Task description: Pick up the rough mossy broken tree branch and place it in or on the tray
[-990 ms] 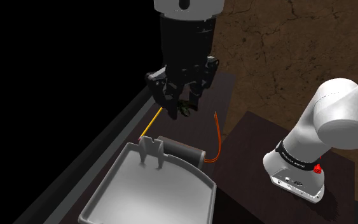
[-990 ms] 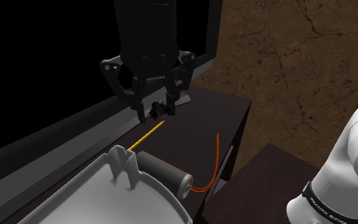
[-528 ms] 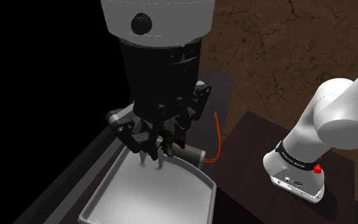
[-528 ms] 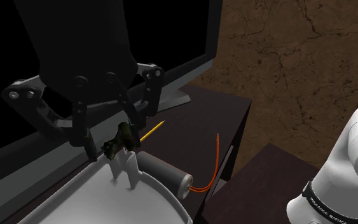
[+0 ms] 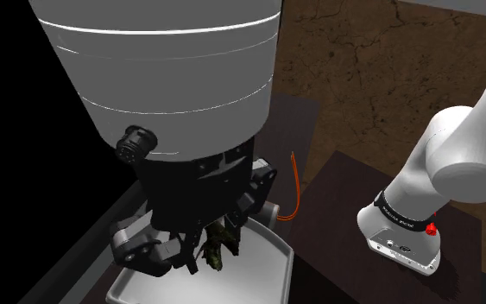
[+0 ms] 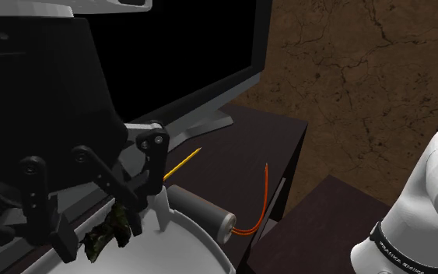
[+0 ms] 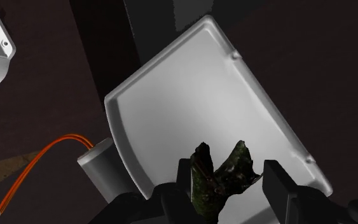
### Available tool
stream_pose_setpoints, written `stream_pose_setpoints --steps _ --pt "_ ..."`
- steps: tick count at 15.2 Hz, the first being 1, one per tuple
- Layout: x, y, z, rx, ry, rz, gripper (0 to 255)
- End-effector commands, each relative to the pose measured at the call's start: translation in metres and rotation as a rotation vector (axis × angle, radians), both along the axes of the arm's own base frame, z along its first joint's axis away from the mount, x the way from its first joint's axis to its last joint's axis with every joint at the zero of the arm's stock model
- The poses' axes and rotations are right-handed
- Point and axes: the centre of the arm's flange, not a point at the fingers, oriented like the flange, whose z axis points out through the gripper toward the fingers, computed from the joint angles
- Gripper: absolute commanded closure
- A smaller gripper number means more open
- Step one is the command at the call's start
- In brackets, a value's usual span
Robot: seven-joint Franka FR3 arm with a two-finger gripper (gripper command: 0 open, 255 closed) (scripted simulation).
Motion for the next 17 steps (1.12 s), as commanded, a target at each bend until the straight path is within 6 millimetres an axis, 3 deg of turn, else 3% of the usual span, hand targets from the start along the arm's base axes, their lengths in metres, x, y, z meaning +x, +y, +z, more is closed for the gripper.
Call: stream_pose_setpoints --steps 1,9,17 --pt "0.001 0.000 -0.010 0.000 0.000 0.000 255" --pt "0.001 0.000 -0.056 0.000 0.000 0.000 255" --pt "0.001 0.000 -0.055 0.000 0.000 0.000 255"
